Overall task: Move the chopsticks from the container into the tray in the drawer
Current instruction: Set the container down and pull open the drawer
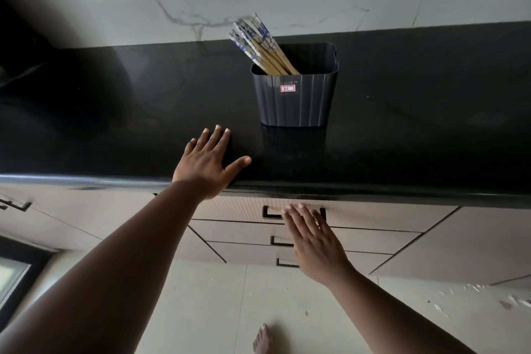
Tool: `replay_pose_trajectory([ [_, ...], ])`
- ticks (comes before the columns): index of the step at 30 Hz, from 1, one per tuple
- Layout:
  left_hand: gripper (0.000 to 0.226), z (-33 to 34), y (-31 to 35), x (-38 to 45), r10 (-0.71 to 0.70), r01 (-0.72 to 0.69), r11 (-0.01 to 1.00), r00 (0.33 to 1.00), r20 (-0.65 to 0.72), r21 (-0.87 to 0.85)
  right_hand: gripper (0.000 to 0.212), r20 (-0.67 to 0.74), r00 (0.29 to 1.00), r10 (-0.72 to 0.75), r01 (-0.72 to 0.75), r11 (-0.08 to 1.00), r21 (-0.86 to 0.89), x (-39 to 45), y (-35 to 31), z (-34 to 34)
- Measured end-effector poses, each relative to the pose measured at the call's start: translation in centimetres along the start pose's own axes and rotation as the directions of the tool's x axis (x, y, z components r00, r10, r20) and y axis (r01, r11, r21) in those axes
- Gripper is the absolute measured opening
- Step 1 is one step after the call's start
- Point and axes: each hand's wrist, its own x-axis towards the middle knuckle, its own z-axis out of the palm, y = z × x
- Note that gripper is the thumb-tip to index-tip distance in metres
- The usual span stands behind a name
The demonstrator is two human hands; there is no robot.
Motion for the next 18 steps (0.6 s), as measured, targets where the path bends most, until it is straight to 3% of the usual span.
replay_pose_trajectory([
  [3, 0.097, 0.1, 0.0, 0.1, -0.002, 0.002, 1.000, 1.000, -0.007, -0.004, 0.071, 0.106, 0.991, 0.085, -0.088, 0.996, 0.021, 0.4, -0.2, 0.1],
  [6, 0.097, 0.1, -0.1, 0.1, -0.005, 0.005, 1.000, 1.000, -0.007, -0.011, 0.065, 0.112, 0.977, 0.180, -0.184, 0.982, 0.030, 1.1, -1.5, -0.5],
  [9, 0.097, 0.0, -0.1, 0.1, -0.007, 0.007, 1.000, 1.000, -0.009, -0.019, 0.051, 0.111, 0.962, 0.249, -0.255, 0.966, 0.040, 2.0, -2.2, -1.2],
  [14, 0.097, 0.2, -0.3, 0.1, -0.008, 0.008, 0.999, 1.000, -0.018, -0.043, 0.013, 0.131, 0.933, 0.334, -0.356, 0.909, 0.215, 3.6, -2.1, -2.4],
  [18, 0.096, 0.1, -0.3, 0.1, -0.006, 0.005, 0.998, 1.000, -0.023, -0.058, 0.013, 0.213, 0.905, 0.368, -0.418, 0.863, 0.285, 3.6, -2.3, -2.7],
])
